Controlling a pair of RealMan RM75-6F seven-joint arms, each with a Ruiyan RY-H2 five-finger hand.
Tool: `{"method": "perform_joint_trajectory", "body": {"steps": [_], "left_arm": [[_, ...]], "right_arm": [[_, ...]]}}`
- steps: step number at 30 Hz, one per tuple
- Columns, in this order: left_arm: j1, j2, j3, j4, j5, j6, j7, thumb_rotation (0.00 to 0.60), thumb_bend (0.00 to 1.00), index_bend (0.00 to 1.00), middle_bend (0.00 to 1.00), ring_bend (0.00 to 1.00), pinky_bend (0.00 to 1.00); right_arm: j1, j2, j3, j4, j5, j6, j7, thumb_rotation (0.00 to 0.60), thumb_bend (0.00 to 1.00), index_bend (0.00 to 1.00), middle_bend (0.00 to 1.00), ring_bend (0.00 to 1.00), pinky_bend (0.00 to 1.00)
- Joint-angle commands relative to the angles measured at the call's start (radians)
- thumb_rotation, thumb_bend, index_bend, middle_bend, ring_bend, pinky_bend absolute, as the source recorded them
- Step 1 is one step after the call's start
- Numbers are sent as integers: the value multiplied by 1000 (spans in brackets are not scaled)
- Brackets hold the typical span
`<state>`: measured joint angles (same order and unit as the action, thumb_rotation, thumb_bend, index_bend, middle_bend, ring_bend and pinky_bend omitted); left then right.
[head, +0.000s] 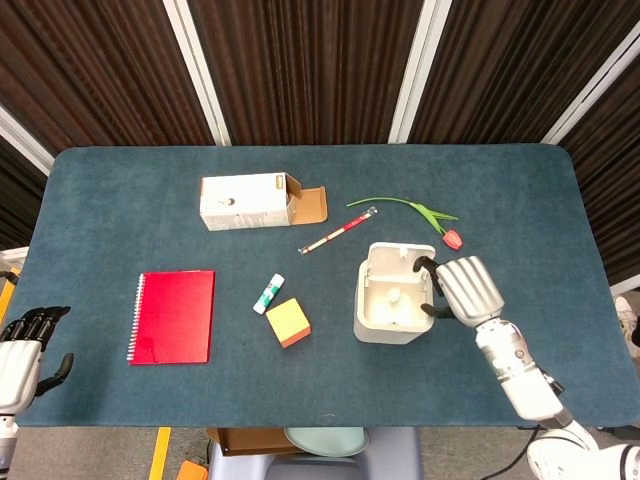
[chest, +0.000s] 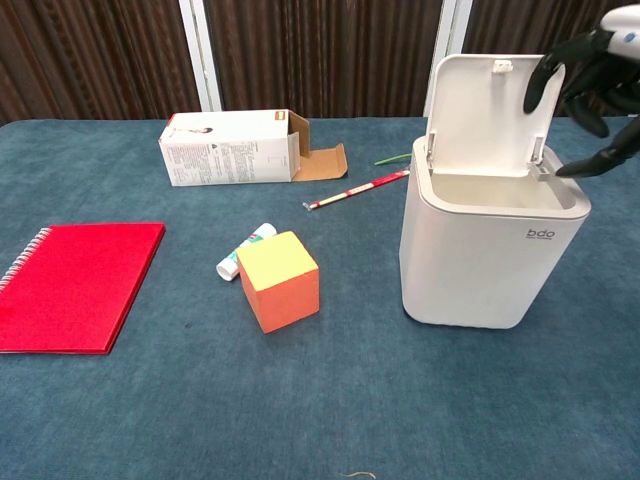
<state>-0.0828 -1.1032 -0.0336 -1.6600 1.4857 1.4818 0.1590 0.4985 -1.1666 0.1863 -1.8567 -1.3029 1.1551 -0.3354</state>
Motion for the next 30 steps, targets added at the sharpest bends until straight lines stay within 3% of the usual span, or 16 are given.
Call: {"method": "perform_joint_trajectory", "body": {"steps": [1, 7, 11, 15, 16, 21, 23, 30], "left_arm": [[-1, -1, 1, 0, 2, -1, 1, 600, 390, 177, 186, 150, 234], [-1, -2, 5, -4, 19, 8, 9, 600, 390, 177, 188, 149, 235], [7, 0, 6, -9, 33, 28, 6, 600, 389, 178, 188, 149, 234], [12, 1, 6, -13, 35, 39, 14, 600, 389, 178, 189, 149, 234], [13, 1, 6, -13, 34, 40, 16, 600, 388, 177, 189, 149, 234], [12, -1, 6, -18, 31, 36, 31, 600, 388, 177, 189, 149, 235], [12, -2, 6, -20, 30, 35, 36, 600, 387, 178, 189, 149, 234], [8, -3, 8, -22, 20, 17, 45, 600, 388, 178, 189, 149, 234]], "right_arm": [[-41, 39, -22, -31, -58, 62, 18, 600, 117, 436, 841, 944, 954], [-181, 95, -89, -55, -178, 265, 20, 600, 115, 446, 841, 915, 942], [-305, 103, -124, -31, -196, 433, -34, 600, 114, 476, 828, 822, 889], [-391, 79, -119, 29, -158, 547, -33, 600, 114, 469, 671, 649, 807], [-404, 73, -115, 42, -142, 559, -27, 600, 114, 456, 595, 571, 746], [-437, 54, -101, 109, -42, 528, 22, 600, 114, 327, 319, 229, 386], [-435, 54, -100, 128, -9, 486, 39, 600, 114, 253, 241, 133, 288], [-399, 66, -98, 157, 95, 313, 39, 600, 114, 82, 84, 1, 219]]}}
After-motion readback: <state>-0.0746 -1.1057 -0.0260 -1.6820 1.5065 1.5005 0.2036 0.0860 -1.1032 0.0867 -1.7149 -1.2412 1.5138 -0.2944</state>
